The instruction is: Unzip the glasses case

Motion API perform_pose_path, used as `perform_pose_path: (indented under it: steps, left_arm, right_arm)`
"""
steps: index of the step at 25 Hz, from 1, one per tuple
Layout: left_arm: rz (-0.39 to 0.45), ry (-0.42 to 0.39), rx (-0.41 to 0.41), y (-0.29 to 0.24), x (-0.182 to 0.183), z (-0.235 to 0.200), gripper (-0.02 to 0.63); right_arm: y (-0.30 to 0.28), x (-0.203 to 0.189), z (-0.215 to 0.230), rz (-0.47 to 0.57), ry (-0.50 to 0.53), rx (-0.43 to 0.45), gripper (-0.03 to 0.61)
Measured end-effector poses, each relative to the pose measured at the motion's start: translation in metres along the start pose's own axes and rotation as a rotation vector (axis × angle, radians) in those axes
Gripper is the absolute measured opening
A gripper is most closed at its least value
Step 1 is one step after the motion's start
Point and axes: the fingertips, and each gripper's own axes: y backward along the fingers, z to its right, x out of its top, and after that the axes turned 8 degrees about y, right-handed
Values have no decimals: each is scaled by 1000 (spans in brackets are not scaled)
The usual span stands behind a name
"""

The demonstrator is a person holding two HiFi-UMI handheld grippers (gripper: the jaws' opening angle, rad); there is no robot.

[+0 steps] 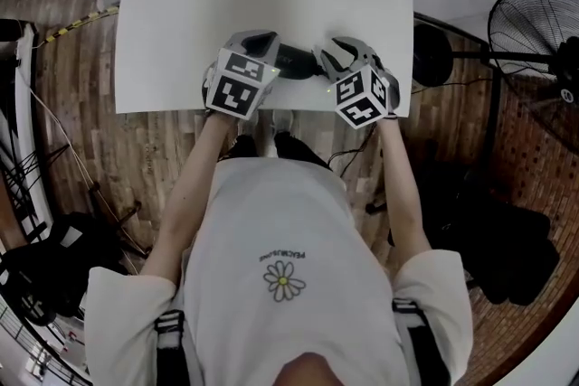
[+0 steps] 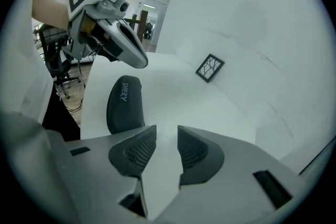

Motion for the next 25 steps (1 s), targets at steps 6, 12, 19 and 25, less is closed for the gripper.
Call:
perform_pose_path:
  steps: [6, 12, 19, 25]
  left_arm:
    - [152, 60, 71, 39, 4, -17, 12]
    - [121, 112, 119, 47, -24, -31, 12]
    - [136, 155, 170, 56, -28, -54, 12]
    - [135, 176, 176, 57, -30, -60, 12]
  right_arm:
    - [29, 21, -38, 70, 118, 58, 205]
    - [19, 21, -71, 76, 222, 27, 233]
    - [3, 26, -70, 53, 323, 28, 239]
    - [0, 28, -61, 49, 322, 6, 241]
